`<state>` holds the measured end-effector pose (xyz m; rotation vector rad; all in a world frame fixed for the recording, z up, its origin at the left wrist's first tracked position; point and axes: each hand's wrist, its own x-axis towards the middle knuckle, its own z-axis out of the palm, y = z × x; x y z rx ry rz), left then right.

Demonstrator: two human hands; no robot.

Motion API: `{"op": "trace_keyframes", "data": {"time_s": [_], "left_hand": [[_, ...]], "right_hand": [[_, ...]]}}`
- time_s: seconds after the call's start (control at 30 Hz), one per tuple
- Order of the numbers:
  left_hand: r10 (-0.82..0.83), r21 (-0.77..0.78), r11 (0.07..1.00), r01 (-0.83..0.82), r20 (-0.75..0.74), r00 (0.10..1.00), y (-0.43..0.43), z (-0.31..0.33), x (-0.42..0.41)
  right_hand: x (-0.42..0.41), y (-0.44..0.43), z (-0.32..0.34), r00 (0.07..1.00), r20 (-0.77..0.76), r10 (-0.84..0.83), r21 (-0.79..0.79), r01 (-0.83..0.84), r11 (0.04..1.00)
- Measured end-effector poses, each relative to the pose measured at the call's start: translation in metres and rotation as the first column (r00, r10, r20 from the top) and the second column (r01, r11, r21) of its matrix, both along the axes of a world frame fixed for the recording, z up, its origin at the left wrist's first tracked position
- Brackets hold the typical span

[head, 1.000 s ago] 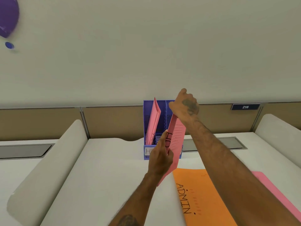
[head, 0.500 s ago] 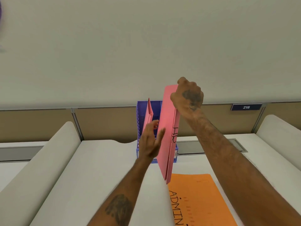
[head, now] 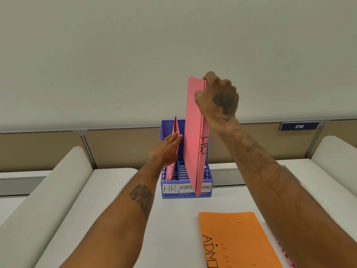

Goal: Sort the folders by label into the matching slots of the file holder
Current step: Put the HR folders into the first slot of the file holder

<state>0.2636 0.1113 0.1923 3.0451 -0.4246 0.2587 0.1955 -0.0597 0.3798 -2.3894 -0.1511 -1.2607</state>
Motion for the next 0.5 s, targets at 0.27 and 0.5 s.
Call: {"op": "trace_keyframes", "data": {"time_s": [0.27, 0.5], "left_hand": [[0.052, -0.065, 0.997, -0.047, 0.069, 0.996, 0.027, -0.006, -0.009], [0.053, -0.092, 0.995, -0.045, 0.080, 0.995, 0.043, -0.005, -0.013]], "right_hand": [[0.010, 0.027, 0.004, 0.997, 0.078, -0.005, 0.041, 0.002, 0.999], [0.031, 0.052, -0.005, 0.998, 0.055, 0.002, 0.036, -0.004, 0.999]]}}
